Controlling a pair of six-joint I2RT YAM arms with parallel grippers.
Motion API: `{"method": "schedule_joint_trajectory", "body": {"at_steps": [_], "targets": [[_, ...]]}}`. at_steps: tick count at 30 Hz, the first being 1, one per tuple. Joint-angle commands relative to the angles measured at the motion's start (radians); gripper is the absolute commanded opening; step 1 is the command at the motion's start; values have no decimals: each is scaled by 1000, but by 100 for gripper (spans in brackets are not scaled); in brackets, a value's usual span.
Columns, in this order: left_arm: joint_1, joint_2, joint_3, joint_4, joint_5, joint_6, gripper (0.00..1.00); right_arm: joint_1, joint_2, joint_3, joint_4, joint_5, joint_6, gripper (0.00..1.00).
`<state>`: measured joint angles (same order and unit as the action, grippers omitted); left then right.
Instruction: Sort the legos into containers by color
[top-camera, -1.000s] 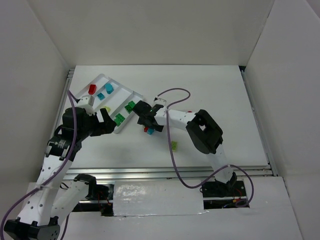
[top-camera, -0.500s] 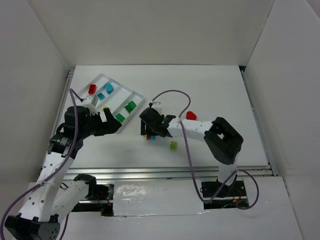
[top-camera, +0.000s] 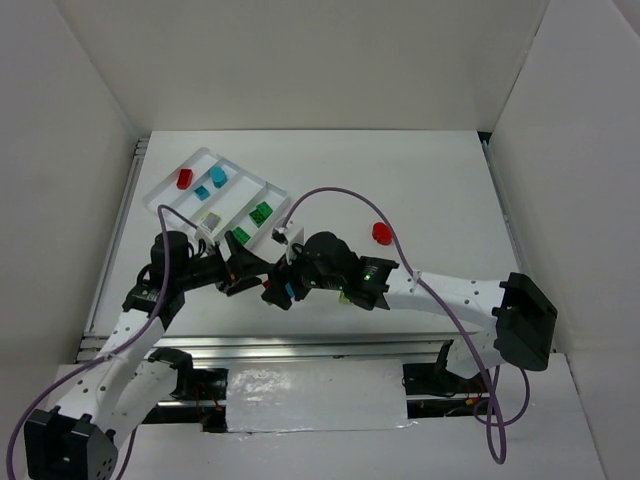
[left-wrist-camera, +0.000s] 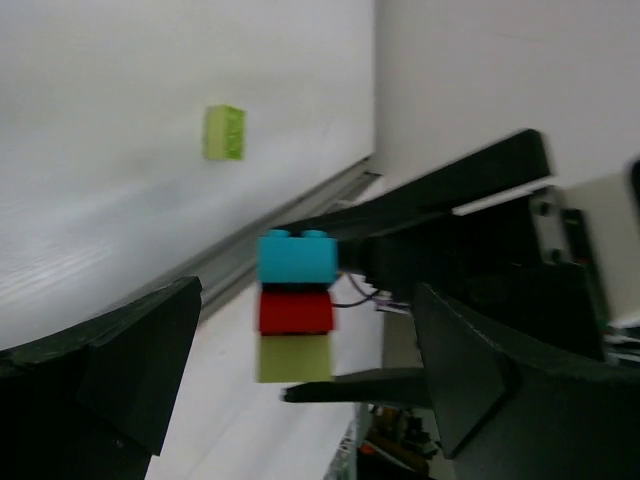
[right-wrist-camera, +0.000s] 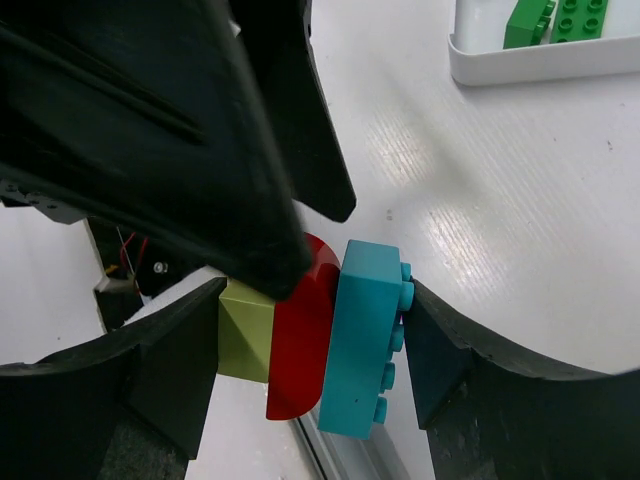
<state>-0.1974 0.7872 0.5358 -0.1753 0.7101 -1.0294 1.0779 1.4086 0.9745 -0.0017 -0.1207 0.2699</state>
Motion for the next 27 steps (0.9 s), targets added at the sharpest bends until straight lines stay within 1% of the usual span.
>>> {"method": "schedule_joint_trajectory", "body": {"at_steps": [1, 5, 7, 13, 17, 20, 25, 27], "targets": [[-11, -63, 13, 158, 126, -115, 99, 5, -30, 7, 46, -31, -51, 0], [-19, -108, 32, 109, 124, -103, 96, 10, -40, 20, 65, -28, -44, 0], [-20, -112, 32, 94, 126, -95, 93, 10, -42, 30, 66, -19, -40, 0], [-31, -94, 21, 13, 97, -24, 91, 10, -77, 29, 101, -5, -26, 0], [-36, -83, 3, -7, 75, 11, 89, 10, -92, 26, 105, 7, -24, 0], [-37, -80, -7, 17, 78, 3, 88, 10, -97, 23, 117, 10, -18, 0], [-56, -98, -4, 65, 100, -35, 72, 10, -79, 30, 128, 79, 3, 0], [-60, -105, 0, 98, 115, -55, 65, 10, -65, 41, 131, 92, 5, 0]]}}
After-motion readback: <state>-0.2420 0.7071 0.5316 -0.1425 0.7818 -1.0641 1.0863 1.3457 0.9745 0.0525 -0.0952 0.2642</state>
